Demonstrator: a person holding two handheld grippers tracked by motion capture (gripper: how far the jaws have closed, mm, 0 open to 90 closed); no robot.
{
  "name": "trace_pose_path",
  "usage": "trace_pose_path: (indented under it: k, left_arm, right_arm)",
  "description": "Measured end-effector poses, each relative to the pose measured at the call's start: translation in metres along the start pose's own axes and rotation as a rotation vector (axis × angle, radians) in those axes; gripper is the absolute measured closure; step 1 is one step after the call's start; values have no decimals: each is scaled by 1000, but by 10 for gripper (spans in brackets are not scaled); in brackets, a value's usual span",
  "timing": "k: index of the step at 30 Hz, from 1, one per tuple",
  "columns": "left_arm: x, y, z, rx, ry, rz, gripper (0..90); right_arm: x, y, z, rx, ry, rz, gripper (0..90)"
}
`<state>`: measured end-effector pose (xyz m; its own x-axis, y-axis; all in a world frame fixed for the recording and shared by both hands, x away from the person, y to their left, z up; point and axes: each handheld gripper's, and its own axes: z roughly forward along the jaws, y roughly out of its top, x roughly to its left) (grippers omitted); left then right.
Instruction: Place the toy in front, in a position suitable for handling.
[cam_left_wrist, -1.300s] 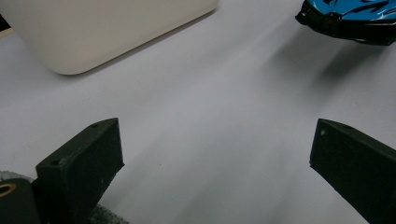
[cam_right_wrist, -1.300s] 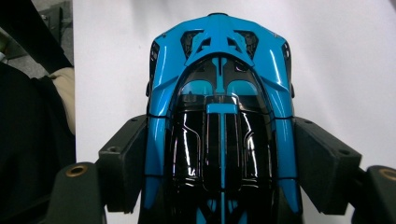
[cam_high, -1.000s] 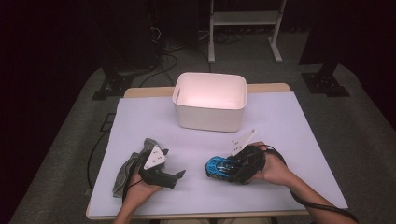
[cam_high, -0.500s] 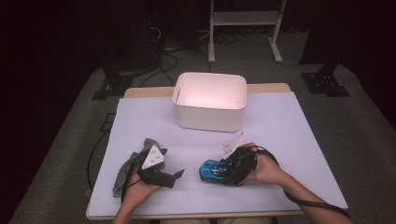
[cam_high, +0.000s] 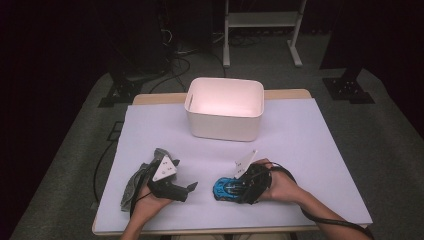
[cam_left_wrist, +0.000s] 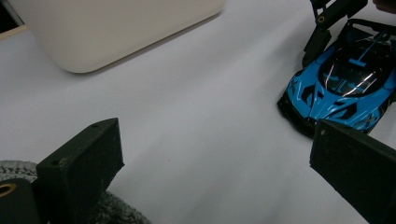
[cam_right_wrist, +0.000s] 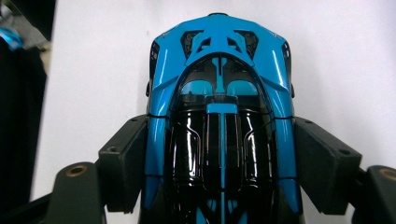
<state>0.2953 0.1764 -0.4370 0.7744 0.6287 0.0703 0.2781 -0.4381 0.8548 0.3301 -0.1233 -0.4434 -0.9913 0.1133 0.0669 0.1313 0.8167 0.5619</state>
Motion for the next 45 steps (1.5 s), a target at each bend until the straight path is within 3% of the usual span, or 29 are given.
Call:
trace_pose_path:
  k: [9, 11, 15, 16, 21, 24, 29, 33, 34, 36, 39, 45]
  left_arm:
    - [-1, 1, 1, 4, -5, 2, 18]
    - [-2, 2, 1, 9, -3, 16, 18]
    - [-4, 4, 1, 12, -3, 34, 19]
    - [-4, 5, -1, 16, -1, 45, 19]
    - [-1, 11, -7, 16, -10, 62, 38]
    - [5, 14, -14, 20, -10, 62, 59]
    - [16, 16, -29, 51, -5, 84, 100]
    - [29, 18, -39, 96, 11, 105, 132]
    - [36, 18, -42, 127, 20, 106, 141]
    - [40, 18, -44, 142, 26, 112, 157]
    - [52, 14, -53, 174, 47, 105, 218]
    - [63, 4, -63, 215, 45, 78, 275]
  right_arm:
    - [3, -3, 0, -20, -18, -11, 238]
    - [0, -5, -3, -41, 7, 23, 220]
    - [-1, -10, -10, -90, 3, 50, 187]
    - [0, -17, -18, -122, -3, 68, 179]
    - [4, -35, -29, -141, -41, 88, 166]
    - [7, -50, -40, -169, -63, 130, 163]
    - [8, -58, -46, -189, -77, 139, 156]
    - [9, -62, -47, -206, -69, 157, 156]
    - [10, -63, -46, -195, -76, 147, 151]
    - [10, -63, -46, -192, -78, 142, 151]
    - [12, -64, -47, -193, -78, 150, 144]
    - [12, -65, -45, -185, -79, 135, 138]
